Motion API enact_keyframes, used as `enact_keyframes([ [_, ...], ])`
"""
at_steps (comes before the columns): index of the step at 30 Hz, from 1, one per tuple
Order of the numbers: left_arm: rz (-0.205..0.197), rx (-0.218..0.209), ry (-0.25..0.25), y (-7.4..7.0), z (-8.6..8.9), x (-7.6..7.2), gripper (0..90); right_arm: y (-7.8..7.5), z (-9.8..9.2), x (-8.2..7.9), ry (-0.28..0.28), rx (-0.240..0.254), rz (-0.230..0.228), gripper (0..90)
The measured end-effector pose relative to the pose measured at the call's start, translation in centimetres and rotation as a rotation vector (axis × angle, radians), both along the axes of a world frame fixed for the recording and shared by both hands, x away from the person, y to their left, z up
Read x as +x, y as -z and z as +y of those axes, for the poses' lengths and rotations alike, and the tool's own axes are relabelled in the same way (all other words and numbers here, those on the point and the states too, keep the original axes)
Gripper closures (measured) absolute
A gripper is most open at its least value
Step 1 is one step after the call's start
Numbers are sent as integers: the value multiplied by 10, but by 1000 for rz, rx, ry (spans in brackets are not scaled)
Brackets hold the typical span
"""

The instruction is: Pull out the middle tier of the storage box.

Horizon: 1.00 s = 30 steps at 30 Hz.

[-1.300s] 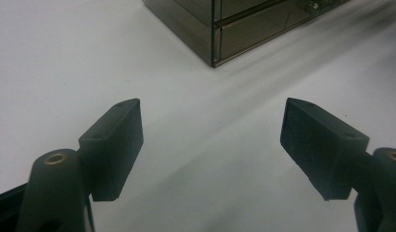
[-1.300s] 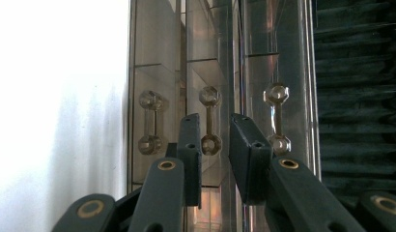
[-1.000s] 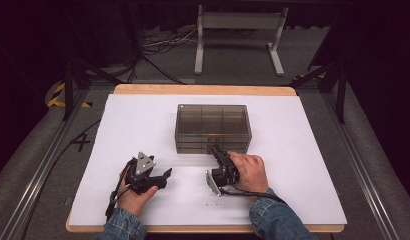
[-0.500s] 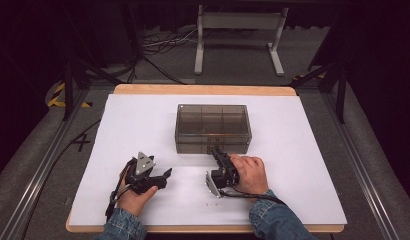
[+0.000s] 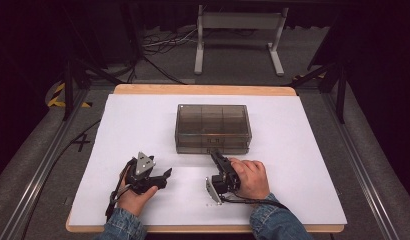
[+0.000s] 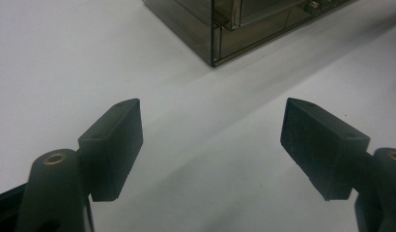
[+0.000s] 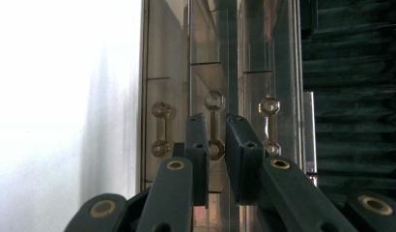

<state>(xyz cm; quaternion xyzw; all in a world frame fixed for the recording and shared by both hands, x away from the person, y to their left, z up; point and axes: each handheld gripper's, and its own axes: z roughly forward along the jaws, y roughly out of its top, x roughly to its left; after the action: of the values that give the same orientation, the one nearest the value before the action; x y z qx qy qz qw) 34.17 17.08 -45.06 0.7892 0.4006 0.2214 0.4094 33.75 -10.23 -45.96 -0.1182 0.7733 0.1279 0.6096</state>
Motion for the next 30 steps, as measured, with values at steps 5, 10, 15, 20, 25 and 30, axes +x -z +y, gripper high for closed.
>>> enact_keyframes([
  [5, 2, -2, 1, 0, 0, 0, 234, 1, 0, -2, -4, 0, 3, 798],
  [10, -1, 2, 1, 0, 0, 0, 234, 3, -1, -2, -4, -1, 16, 794],
  [15, 1, 1, 1, 0, 0, 0, 234, 2, -1, -2, -8, 1, 20, 783],
  [20, 0, 3, 2, 0, 0, 0, 234, 0, -4, -5, -13, 5, 23, 747],
  [25, 0, 4, -1, 0, -1, 0, 234, -6, -9, -9, -19, 26, 40, 736],
  [30, -1, 5, -3, 0, -1, 0, 233, -11, -22, -15, -31, 54, 62, 730],
])
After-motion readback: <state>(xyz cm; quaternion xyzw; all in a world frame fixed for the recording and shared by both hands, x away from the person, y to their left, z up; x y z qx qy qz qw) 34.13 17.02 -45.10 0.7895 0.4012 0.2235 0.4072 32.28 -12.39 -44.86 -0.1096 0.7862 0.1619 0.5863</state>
